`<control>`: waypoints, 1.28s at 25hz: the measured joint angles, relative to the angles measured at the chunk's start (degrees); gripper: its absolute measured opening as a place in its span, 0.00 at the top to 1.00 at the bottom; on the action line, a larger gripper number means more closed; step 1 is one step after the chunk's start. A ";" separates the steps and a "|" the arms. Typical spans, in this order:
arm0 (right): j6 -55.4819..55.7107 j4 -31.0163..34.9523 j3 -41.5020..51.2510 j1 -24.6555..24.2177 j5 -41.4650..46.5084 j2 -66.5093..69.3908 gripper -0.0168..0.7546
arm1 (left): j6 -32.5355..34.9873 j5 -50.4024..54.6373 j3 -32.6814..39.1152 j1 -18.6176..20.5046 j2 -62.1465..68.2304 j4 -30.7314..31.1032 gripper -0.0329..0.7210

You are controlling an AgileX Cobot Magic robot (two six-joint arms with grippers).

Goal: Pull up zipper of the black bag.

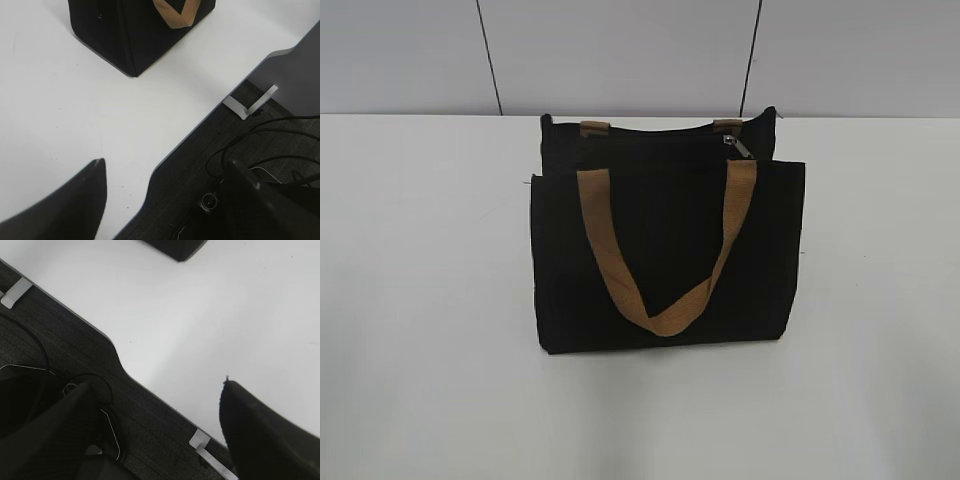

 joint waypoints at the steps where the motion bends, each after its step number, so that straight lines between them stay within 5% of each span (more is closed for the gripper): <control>1: 0.00 0.00 0.00 0.00 0.00 0.00 0.21 | 0.00 0.00 0.00 0.00 0.00 0.00 0.24; 4: 0.00 0.00 0.00 0.00 -0.05 0.00 0.21 | 0.00 -0.12 0.00 2.31 0.00 -0.18 0.24; 7: 0.00 0.06 0.00 -2.35 -0.05 0.00 0.21 | 0.00 -0.12 0.00 8.55 0.00 -0.18 0.24; 18: 0.00 0.11 0.00 -24.22 -0.12 0.00 0.21 | 0.00 -0.17 0.00 46.18 -2.82 -0.13 0.27; 20: 0.00 0.11 0.00 -26.68 -0.12 -0.30 0.21 | 0.00 -0.17 0.00 50.65 -4.93 -0.09 0.28; 26: 0.00 0.16 0.00 -28.33 -0.12 -8.85 0.21 | 0.00 -0.12 0.00 59.33 -12.08 -0.09 0.30; 32: 0.00 0.22 0.00 -29.33 -0.12 -16.52 0.21 | 0.00 -0.12 0.00 61.18 -14.39 -0.06 0.31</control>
